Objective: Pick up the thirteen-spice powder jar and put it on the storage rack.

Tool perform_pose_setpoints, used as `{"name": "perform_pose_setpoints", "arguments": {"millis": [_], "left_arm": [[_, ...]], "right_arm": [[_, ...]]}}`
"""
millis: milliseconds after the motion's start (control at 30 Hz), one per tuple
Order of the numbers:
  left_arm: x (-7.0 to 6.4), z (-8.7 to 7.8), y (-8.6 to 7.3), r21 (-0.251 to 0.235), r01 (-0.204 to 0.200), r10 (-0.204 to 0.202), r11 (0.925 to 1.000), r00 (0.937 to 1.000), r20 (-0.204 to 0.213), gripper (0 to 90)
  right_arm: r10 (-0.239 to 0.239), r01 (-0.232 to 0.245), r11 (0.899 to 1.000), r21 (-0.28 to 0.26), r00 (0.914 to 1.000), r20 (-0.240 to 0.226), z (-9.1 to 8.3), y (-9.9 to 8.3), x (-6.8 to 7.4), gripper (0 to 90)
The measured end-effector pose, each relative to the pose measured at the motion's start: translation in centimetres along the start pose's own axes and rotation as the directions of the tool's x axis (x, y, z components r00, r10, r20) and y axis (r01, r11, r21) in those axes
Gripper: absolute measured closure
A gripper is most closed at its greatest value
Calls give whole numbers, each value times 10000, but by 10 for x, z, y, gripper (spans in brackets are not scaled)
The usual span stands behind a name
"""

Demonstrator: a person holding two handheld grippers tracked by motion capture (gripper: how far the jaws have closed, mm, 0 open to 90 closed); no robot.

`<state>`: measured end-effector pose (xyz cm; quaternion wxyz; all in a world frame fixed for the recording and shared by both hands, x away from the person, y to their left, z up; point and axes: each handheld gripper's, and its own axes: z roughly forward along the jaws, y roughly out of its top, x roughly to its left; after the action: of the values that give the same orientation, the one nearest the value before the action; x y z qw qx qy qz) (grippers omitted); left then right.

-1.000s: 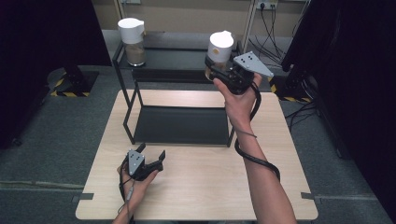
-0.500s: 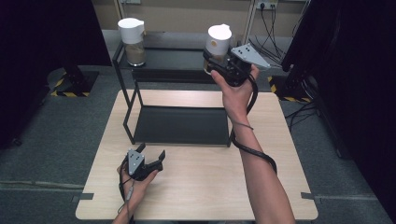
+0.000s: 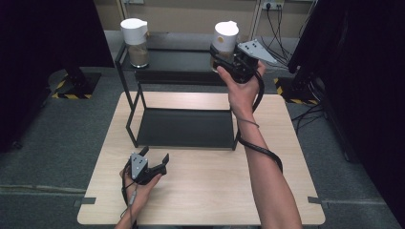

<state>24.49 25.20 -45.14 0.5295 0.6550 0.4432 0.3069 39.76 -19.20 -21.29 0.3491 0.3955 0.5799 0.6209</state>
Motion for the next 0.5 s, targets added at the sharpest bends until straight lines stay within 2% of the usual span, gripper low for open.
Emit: {"name": "perform_pose_setpoints", "arguments": {"millis": [400, 500], "left_arm": [[1, 0, 0, -11, 42, -42, 10000, 10000, 33, 125], [1, 0, 0, 18, 27, -27, 10000, 10000, 44, 125]], "right_arm": [[125, -140, 9995, 290, 9986, 517, 18, 0, -5, 308], [31, -56, 9992, 394, 9980, 628, 22, 1, -5, 308]]}}
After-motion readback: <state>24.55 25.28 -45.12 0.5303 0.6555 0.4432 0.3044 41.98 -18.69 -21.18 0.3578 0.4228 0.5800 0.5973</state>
